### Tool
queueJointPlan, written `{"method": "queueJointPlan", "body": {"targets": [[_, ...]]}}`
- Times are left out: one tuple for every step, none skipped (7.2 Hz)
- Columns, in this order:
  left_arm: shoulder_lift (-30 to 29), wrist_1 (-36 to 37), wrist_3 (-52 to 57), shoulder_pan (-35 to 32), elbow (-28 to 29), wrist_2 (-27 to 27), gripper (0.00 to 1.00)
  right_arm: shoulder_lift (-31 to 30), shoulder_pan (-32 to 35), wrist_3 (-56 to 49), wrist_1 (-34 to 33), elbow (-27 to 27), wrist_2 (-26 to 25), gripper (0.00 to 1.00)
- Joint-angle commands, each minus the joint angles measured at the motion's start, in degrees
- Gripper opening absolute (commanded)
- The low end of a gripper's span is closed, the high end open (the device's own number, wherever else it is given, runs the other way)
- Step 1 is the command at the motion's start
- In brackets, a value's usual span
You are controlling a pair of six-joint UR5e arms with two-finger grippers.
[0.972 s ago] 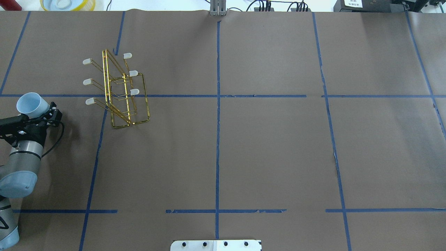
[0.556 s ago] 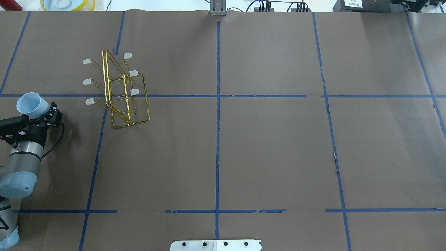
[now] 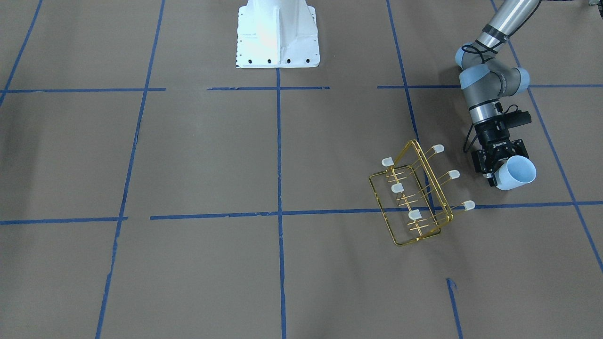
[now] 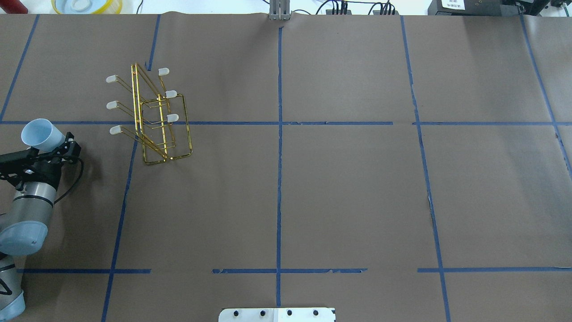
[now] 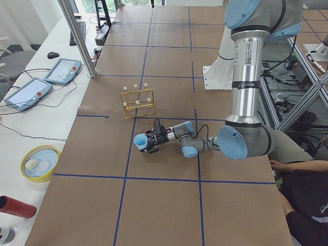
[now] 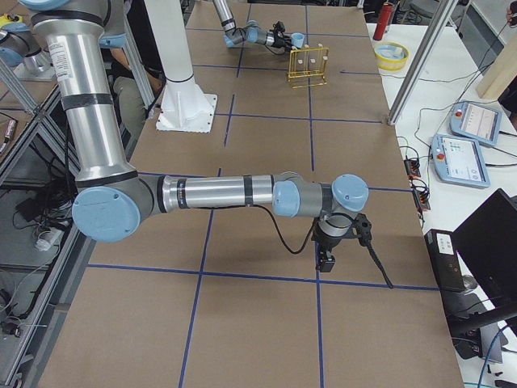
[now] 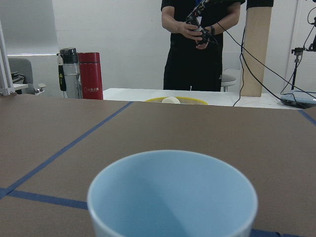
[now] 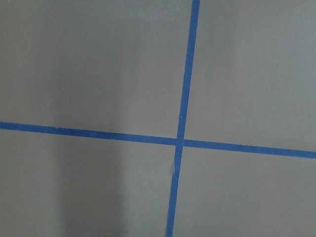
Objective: Hang cup on cup holder
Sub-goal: 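Close the left gripper on the cup rim and hold it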
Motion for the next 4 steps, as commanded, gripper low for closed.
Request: {"method": "queueJointPlan", "body": {"targets": [[0.08, 0.08, -0.20, 0.12, -0.12, 0.06, 0.69, 0.00, 0.00, 0.00, 0.00, 0.01, 0.00, 1.00], [0.08, 0.16, -0.12, 0.03, -0.38, 0.06, 0.58, 0.00, 0.00, 0.00, 0.00, 0.01, 0.00, 1.00], [0.08, 0.25, 0.06, -0.05, -0.64, 0.06, 0.51, 0.00, 0.00, 0.00, 0.00, 0.01, 0.00, 1.00], [0.26, 0.60, 0.58, -0.40, -2.12, 0.14, 0.45, 0.00, 0.00, 0.00, 0.00, 0.01, 0.00, 1.00]]}}
